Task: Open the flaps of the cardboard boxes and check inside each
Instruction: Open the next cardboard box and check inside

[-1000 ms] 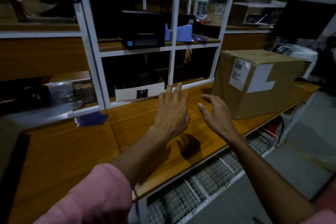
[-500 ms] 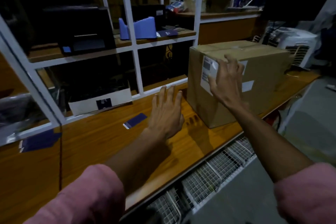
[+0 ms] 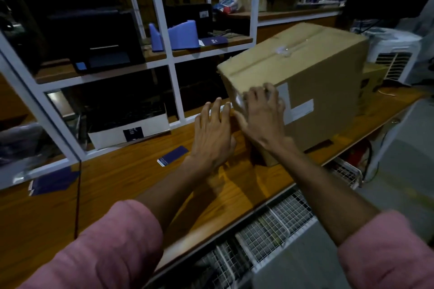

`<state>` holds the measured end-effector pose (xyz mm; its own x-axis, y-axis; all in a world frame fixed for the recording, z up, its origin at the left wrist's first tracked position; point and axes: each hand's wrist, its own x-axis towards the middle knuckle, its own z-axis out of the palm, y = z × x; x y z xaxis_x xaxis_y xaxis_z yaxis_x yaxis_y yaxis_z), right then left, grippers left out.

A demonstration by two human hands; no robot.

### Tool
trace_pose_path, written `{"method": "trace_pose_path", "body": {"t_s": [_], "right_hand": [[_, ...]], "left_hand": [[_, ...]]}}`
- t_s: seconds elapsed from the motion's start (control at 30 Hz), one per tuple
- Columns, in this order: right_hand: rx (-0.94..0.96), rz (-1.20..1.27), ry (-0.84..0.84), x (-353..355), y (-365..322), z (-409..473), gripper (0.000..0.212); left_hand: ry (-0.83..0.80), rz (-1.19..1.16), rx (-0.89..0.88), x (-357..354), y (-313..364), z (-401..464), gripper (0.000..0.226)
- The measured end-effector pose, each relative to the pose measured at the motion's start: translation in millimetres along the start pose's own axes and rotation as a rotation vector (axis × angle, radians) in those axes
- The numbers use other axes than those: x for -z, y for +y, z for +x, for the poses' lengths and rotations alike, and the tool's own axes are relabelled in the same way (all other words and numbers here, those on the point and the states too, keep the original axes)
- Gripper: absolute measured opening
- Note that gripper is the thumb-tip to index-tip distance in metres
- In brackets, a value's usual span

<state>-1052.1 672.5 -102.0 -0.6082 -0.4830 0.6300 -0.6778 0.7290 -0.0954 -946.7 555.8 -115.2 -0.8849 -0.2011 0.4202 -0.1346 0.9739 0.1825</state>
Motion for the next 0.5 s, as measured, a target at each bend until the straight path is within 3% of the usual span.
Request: {"method": "trace_pose_path", "body": {"t_s": [0.17, 0.27, 0.33, 0.43, 0.5], "right_hand": [[0.2, 0.034, -0.133, -19.0, -64.7, -40.3, 0.066], [0.304, 0.204, -0.09, -26.7, -87.0, -64.2, 0.042], [0.278, 0.332, -0.026, -29.2, -96.2, -75.6, 0.029], [0.176, 0.445, -0.04, -35.5, -98.7, -80.6, 0.026], [0.101, 0.446, -0.07, -38.5, -96.1, -79.1, 0.025]], "left_hand": [[-0.049, 0.025, -0.012, 8.3, -25.3, -32.0, 0.098], [-0.025, 0.06, 0.03, 14.4, -52.4, -56.8, 0.087], [0.078, 0.11, 0.048, 20.9, -64.8, -66.4, 0.078], [0.327, 0.191, 0.021, 35.0, -70.7, -65.2, 0.075], [0.376, 0.264, -0.015, 48.5, -68.8, -54.3, 0.076]]}}
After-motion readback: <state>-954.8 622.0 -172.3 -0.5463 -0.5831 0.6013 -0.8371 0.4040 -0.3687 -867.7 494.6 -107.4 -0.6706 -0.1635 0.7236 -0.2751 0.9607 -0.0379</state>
